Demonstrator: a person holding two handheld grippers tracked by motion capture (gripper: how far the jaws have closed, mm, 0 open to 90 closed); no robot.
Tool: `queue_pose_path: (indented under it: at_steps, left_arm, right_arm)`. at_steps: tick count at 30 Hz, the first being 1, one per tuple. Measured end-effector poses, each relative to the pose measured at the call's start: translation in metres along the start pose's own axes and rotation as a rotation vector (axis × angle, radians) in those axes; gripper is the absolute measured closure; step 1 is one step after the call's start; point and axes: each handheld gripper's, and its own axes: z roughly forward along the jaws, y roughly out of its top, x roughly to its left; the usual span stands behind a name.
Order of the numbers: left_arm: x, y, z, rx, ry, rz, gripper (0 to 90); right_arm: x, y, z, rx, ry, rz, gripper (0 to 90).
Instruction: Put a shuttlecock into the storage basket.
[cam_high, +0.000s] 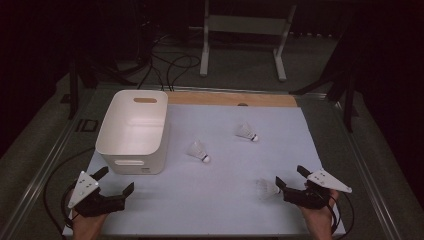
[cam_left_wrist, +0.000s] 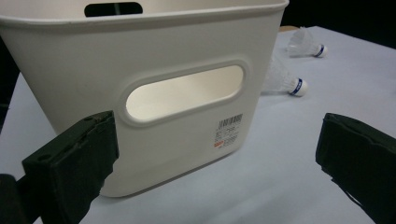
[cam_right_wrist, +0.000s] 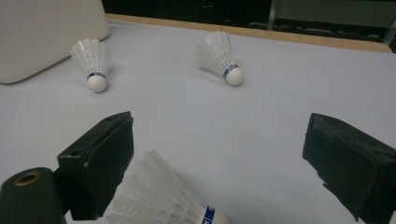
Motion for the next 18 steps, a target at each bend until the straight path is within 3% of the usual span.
queue_pose_path:
  at_steps: [18]
  left_arm:
    - [-0.0024,0.0002,0.0023,-0.005,0.010,-0.005,0.0]
  right_arm:
    - [0.0046,0.0044,0.0062,0.035,-0.009,0.016,8.8]
